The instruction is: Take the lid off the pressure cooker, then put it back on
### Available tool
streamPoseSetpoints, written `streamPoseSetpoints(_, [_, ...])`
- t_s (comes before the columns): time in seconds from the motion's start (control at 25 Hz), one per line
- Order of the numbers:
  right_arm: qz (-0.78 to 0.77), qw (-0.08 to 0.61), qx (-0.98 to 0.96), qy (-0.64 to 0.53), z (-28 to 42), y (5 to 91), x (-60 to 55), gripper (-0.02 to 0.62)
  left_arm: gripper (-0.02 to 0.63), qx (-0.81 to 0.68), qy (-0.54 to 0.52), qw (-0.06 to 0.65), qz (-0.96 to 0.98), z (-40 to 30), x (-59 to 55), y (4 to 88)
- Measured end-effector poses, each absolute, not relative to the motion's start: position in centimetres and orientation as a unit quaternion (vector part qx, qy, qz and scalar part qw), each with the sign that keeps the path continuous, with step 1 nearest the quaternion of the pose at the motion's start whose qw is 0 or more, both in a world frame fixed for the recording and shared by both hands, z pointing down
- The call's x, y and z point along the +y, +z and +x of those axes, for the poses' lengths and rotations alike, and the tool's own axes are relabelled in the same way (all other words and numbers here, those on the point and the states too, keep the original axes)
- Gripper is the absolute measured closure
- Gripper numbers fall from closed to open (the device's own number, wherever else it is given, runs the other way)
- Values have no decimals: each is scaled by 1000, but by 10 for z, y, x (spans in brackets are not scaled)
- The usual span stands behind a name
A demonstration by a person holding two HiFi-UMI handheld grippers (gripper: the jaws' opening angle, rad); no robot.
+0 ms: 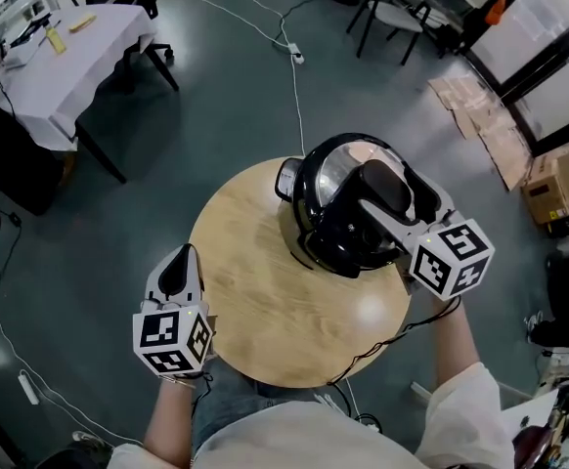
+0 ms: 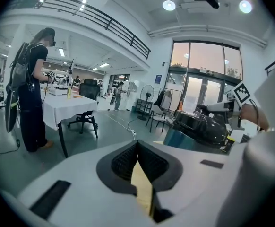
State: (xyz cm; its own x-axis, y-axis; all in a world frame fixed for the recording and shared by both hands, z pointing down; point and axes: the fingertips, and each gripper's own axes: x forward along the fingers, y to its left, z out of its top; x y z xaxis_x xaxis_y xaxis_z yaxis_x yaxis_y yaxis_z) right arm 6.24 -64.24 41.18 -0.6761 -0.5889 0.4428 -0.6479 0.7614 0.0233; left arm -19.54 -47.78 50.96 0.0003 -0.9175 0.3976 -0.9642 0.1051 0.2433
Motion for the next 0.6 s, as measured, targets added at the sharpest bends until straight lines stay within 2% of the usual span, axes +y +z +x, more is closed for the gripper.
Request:
streamPoseSetpoints(0.2, [327, 226, -914, 75, 61, 419, -645, 171, 611, -710, 46, 237, 661, -195, -477, 513])
streamPoseSetpoints(0.6, [315, 250, -912, 75, 60, 427, -645, 249, 611, -719, 46, 243, 649, -199, -471, 517])
